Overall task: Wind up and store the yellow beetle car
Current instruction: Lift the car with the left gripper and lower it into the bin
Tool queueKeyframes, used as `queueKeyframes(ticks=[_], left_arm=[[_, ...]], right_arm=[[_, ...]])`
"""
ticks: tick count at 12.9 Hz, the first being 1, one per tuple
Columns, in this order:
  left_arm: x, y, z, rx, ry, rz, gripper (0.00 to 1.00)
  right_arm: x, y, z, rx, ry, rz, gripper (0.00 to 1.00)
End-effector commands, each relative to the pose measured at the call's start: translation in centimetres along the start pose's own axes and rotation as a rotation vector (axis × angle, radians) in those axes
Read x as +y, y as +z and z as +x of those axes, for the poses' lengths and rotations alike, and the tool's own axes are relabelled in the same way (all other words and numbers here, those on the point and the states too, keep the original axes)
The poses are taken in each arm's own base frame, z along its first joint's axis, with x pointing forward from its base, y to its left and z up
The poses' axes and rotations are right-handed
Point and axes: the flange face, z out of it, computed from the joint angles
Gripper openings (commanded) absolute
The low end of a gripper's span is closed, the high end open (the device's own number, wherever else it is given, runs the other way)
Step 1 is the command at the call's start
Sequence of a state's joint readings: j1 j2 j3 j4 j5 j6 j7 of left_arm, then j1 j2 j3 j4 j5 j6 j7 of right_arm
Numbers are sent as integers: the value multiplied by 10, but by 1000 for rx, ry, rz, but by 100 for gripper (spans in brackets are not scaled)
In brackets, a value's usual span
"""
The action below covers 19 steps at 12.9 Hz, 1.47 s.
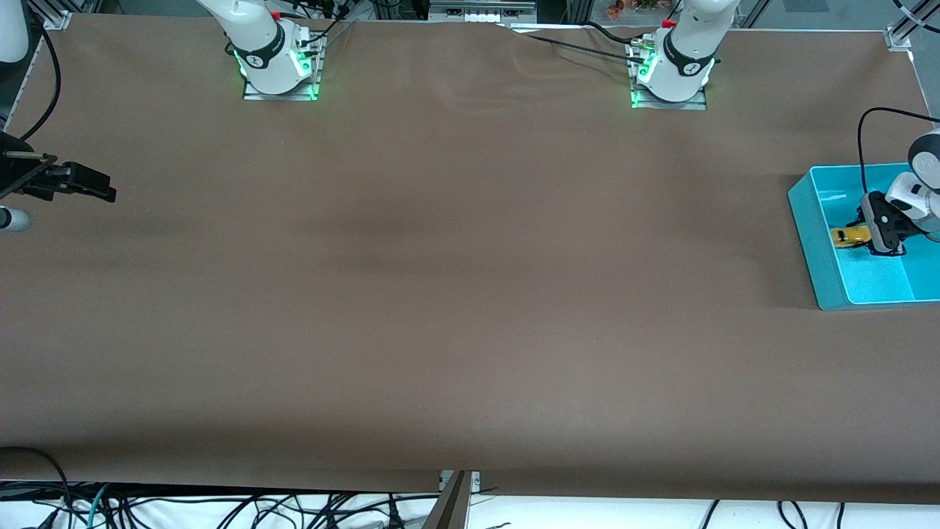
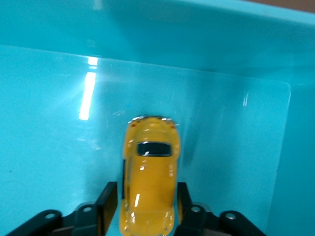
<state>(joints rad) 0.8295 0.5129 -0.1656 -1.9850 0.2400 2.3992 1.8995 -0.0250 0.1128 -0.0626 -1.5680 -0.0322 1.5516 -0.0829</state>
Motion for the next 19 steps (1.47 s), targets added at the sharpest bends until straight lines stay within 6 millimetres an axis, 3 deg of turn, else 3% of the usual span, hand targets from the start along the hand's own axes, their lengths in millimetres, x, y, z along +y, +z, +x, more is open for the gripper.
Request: queueKeyframes(ticks=[1,3,6,10,14,17,19], left_arm=[[-8,-29,-6,-38,58,26,100],[-13,-66,0,-58,58,38,100],[-33,-134,26,-52,34,-10,100],[-57,-217,85,-25,-50,-105,100],[-65,-283,184,-54,-222,-192,100],[-64,-329,273,-87,-337,-170,100],[-54,-345,320,-96,-458,-181,100]], right_arm=[[2,-5,2,9,10,-9,100],[2,-5,2,9,10,-9,100],[2,-4,3,7,11,-9,100],[3,-4,3,7,11,-9,100],[2,-4,3,7,10,-9,100],[2,-4,3,7,10,-9,100],[2,-4,3,7,10,-8,100]])
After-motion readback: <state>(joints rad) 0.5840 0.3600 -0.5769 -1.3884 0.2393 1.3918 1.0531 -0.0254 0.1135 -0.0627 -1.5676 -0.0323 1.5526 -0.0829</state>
